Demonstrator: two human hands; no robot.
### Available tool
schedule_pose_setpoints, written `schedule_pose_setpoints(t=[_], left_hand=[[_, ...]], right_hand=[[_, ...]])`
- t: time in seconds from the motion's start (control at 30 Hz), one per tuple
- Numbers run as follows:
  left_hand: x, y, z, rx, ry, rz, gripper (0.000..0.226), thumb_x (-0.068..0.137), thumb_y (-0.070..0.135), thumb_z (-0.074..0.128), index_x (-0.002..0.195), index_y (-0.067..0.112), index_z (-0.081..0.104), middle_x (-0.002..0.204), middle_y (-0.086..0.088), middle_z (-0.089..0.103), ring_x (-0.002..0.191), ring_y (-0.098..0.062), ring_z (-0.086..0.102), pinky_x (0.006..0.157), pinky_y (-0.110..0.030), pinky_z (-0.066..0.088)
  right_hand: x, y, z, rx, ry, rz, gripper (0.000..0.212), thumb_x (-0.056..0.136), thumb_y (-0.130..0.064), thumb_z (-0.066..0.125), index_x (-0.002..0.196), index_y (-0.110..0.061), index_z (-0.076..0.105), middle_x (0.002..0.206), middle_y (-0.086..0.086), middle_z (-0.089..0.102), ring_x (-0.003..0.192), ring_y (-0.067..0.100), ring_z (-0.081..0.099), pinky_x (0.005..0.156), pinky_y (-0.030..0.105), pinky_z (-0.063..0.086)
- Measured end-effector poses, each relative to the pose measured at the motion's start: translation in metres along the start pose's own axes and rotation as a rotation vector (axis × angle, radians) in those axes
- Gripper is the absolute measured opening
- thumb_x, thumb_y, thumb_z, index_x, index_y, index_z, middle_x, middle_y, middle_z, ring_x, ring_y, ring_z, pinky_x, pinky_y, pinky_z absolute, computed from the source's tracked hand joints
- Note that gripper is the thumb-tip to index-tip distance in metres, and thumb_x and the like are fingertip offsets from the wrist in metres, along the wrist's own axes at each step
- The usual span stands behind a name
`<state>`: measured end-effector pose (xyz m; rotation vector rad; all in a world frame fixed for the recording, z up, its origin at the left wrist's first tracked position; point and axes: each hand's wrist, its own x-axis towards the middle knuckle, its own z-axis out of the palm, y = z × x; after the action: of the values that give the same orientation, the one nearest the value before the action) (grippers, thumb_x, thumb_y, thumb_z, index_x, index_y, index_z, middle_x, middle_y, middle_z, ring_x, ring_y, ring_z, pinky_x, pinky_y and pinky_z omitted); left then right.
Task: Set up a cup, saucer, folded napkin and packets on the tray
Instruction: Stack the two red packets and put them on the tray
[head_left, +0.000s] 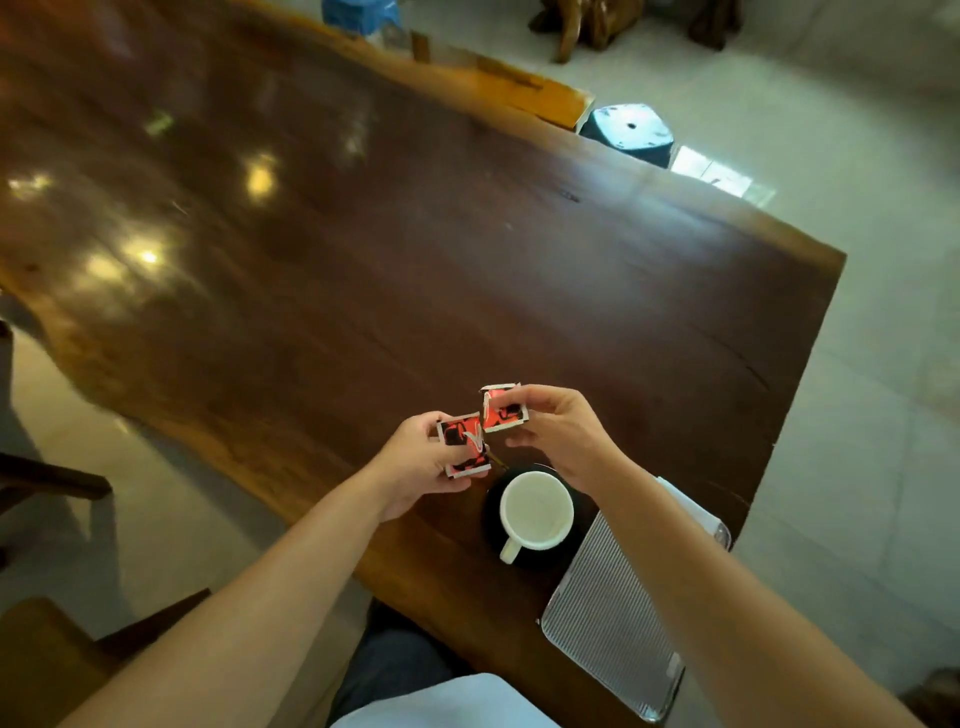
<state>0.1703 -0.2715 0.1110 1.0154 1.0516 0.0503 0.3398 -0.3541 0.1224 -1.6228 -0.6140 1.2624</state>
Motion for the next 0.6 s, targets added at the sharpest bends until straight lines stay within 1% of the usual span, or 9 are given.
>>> schedule_pose_setpoints(t=[0.13, 0.27, 0.33, 0.37, 0.4, 0.47, 0.5, 0.53, 0.6], left_hand=[[-0.020, 0.009, 0.012, -0.061, -0.082, 0.030, 0.024, 0.101, 0.003, 0.053, 0.123, 0.007, 0.062, 0.116, -0.015, 0.074, 0.103, -0.025, 0.075, 0.079, -0.037, 0.060], [-0.035, 0.011, 0.023, -0.143, -0.180, 0.046, 0.028, 0.103, 0.008, 0.045, 0.126, 0.003, 0.061, 0.115, -0.021, 0.073, 0.105, -0.033, 0.073, 0.078, -0.039, 0.062], [-0.041, 0.012, 0.031, -0.134, -0.232, 0.068, 0.026, 0.102, 0.012, 0.053, 0.125, 0.003, 0.061, 0.110, -0.018, 0.075, 0.100, -0.031, 0.075, 0.075, -0.037, 0.062], [-0.044, 0.012, 0.035, -0.104, -0.260, 0.096, 0.028, 0.100, 0.015, 0.059, 0.125, 0.003, 0.062, 0.109, -0.016, 0.076, 0.099, -0.030, 0.075, 0.076, -0.036, 0.062], [-0.046, 0.011, 0.039, -0.058, -0.287, 0.127, 0.031, 0.098, 0.019, 0.064, 0.125, 0.005, 0.063, 0.110, -0.014, 0.076, 0.101, -0.028, 0.075, 0.078, -0.036, 0.062], [-0.050, 0.009, 0.048, 0.061, -0.316, 0.187, 0.035, 0.094, 0.025, 0.070, 0.125, 0.010, 0.065, 0.115, -0.010, 0.076, 0.106, -0.026, 0.073, 0.086, -0.038, 0.061], [-0.052, 0.008, 0.053, 0.109, -0.308, 0.214, 0.034, 0.094, 0.026, 0.070, 0.124, 0.011, 0.066, 0.115, -0.009, 0.076, 0.107, -0.025, 0.073, 0.089, -0.041, 0.061], [-0.053, 0.006, 0.059, 0.140, -0.288, 0.240, 0.031, 0.095, 0.025, 0.069, 0.123, 0.010, 0.067, 0.113, -0.010, 0.076, 0.106, -0.026, 0.073, 0.090, -0.044, 0.060], [-0.054, 0.004, 0.067, 0.166, -0.254, 0.268, 0.025, 0.099, 0.019, 0.064, 0.119, 0.006, 0.069, 0.111, -0.016, 0.076, 0.103, -0.030, 0.074, 0.090, -0.049, 0.060]], right_hand=[[-0.037, -0.006, -0.011, 0.093, -0.094, -0.010, 0.046, 0.089, 0.016, 0.043, 0.100, -0.011, 0.079, 0.111, 0.017, 0.073, 0.099, 0.030, 0.071, 0.070, 0.028, 0.056], [-0.065, -0.005, -0.016, 0.055, -0.040, -0.106, 0.033, 0.094, 0.010, 0.050, 0.105, -0.007, 0.077, 0.109, 0.022, 0.073, 0.089, 0.025, 0.068, 0.072, 0.029, 0.053], [-0.073, -0.001, -0.015, 0.024, 0.018, -0.170, 0.034, 0.092, 0.011, 0.057, 0.110, -0.012, 0.075, 0.104, 0.023, 0.074, 0.085, 0.027, 0.067, 0.078, 0.038, 0.054], [-0.077, 0.002, -0.015, 0.021, 0.036, -0.195, 0.041, 0.089, 0.011, 0.062, 0.115, -0.019, 0.074, 0.102, 0.020, 0.075, 0.083, 0.026, 0.068, 0.080, 0.041, 0.054], [-0.080, 0.006, -0.014, 0.024, 0.042, -0.214, 0.053, 0.086, 0.011, 0.067, 0.124, -0.026, 0.068, 0.102, 0.014, 0.076, 0.081, 0.023, 0.069, 0.078, 0.040, 0.054], [-0.085, 0.014, -0.013, 0.022, 0.034, -0.219, 0.082, 0.080, 0.008, 0.076, 0.142, -0.037, 0.048, 0.110, 0.005, 0.072, 0.081, 0.020, 0.071, 0.078, 0.035, 0.058], [-0.088, 0.019, -0.013, 0.011, 0.021, -0.210, 0.089, 0.079, 0.006, 0.078, 0.147, -0.037, 0.041, 0.114, 0.003, 0.070, 0.082, 0.019, 0.072, 0.078, 0.035, 0.059], [-0.091, 0.024, -0.012, -0.002, 0.009, -0.203, 0.087, 0.078, 0.005, 0.079, 0.146, -0.034, 0.042, 0.114, 0.005, 0.070, 0.082, 0.019, 0.071, 0.075, 0.035, 0.058], [-0.098, 0.029, -0.012, -0.042, 0.007, -0.212, 0.057, 0.080, 0.000, 0.078, 0.129, -0.023, 0.061, 0.103, 0.010, 0.074, 0.078, 0.021, 0.068, 0.066, 0.036, 0.055]])
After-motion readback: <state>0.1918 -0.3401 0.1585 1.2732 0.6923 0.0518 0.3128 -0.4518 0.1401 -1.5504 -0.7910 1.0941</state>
